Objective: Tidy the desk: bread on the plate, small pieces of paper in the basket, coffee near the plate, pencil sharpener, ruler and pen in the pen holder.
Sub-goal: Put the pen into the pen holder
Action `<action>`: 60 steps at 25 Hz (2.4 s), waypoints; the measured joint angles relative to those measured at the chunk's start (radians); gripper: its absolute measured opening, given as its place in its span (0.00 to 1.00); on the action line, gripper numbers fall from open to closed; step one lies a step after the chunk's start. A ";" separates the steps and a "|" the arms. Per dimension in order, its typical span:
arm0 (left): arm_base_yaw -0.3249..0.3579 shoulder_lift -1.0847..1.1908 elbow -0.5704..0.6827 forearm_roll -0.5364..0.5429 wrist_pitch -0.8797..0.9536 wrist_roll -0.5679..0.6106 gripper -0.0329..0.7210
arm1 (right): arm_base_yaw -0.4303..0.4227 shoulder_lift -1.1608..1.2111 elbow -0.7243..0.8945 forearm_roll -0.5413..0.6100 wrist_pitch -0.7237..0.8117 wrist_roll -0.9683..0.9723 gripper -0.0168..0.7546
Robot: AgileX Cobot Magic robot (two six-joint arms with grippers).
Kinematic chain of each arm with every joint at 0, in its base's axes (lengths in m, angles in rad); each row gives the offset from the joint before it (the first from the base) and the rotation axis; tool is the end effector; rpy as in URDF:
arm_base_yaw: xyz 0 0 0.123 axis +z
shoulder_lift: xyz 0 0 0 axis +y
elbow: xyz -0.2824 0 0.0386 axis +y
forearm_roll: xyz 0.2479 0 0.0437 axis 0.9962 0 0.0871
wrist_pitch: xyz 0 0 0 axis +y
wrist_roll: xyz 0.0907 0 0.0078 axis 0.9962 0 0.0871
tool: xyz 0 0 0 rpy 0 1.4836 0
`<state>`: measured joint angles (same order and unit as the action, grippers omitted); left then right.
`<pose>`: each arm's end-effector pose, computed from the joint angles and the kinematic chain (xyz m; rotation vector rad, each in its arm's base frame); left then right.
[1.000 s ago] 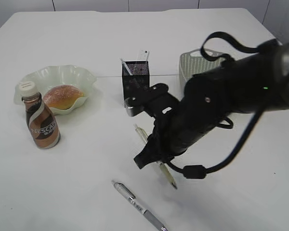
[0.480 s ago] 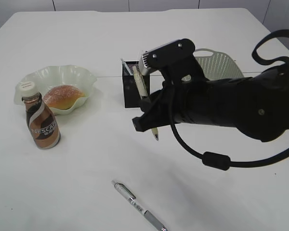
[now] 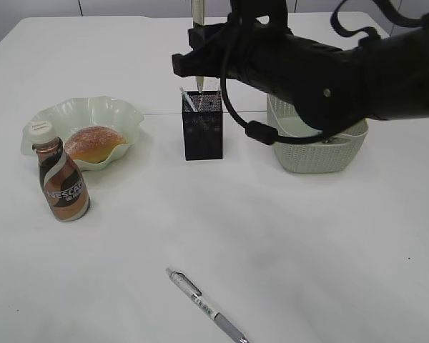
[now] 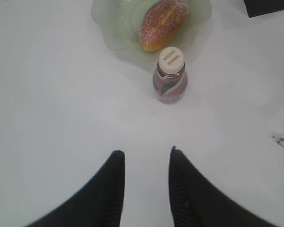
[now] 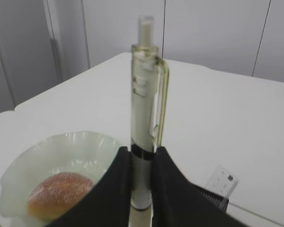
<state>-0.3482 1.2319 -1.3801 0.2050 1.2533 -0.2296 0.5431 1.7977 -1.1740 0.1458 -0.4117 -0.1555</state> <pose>0.2208 -0.0614 0.4062 0.1625 2.5487 0.0551 0.3606 0.2115 0.2684 -0.4346 1.6547 0.3394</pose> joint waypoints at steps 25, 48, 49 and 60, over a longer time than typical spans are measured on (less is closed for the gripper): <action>0.000 0.000 0.000 0.074 0.000 0.000 0.35 | -0.108 0.487 -0.517 0.059 0.140 -0.055 0.10; 0.000 0.000 0.000 0.076 0.000 0.000 0.35 | -0.108 0.420 -0.525 0.087 0.496 -0.119 0.54; 0.000 0.000 0.000 0.076 0.000 0.000 0.35 | -0.108 0.393 -0.527 0.092 0.549 -0.119 0.54; 0.000 0.000 0.000 0.076 0.000 0.000 0.35 | -0.110 0.192 -0.540 0.209 1.298 -0.102 0.54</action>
<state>-0.3482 1.2319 -1.3801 0.2811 1.2533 -0.2296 0.4333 1.9899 -1.7137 0.3547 0.8868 -0.2574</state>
